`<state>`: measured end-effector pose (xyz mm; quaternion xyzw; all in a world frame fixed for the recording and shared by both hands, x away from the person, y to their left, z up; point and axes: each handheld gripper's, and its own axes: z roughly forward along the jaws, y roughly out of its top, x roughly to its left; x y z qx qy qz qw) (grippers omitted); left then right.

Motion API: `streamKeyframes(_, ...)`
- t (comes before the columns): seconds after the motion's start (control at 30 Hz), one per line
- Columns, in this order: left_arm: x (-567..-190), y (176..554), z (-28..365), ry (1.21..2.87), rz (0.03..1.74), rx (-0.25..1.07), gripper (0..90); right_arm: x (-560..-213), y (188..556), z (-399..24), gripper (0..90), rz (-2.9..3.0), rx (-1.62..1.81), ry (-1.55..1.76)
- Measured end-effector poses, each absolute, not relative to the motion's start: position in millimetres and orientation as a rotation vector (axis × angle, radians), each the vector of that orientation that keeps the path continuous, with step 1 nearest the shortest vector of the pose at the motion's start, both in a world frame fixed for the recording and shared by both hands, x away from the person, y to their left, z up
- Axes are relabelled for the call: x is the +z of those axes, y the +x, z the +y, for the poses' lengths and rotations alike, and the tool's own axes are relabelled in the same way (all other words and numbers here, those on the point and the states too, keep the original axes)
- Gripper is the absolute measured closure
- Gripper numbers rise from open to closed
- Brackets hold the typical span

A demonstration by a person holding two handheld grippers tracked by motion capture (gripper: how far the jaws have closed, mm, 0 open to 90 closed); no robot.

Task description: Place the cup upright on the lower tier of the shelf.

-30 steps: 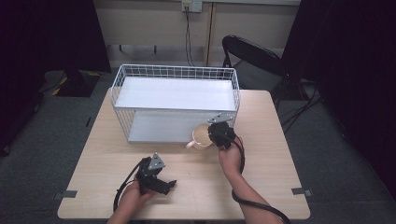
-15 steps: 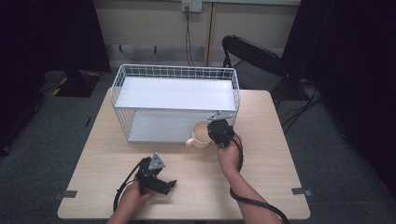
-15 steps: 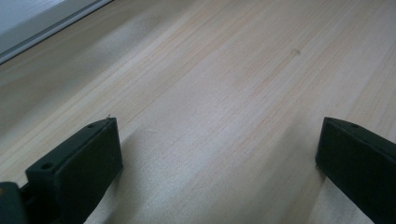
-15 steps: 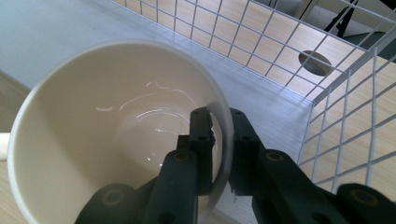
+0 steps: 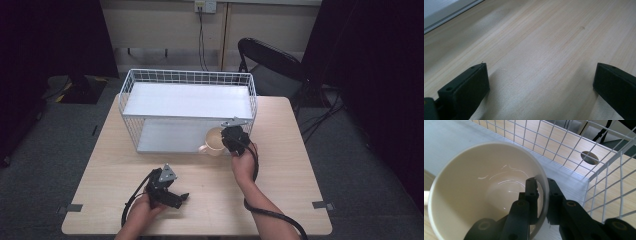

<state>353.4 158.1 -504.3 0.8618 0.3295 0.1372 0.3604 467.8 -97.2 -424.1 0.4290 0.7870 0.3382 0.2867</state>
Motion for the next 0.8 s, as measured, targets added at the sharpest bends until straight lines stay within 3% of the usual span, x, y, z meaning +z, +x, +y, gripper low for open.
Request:
streamKeyframes(0.47,-504.3,353.4,158.1,2.221,0.849,0.354,0.0,-423.1,471.6,-95.7,77.7,2.074,0.929,1.178)
streamKeyframes(0.8,-504.3,353.5,158.2,2.221,0.849,0.354,0.0,-418.1,473.6,-96.3,82.9,2.081,0.923,1.155)
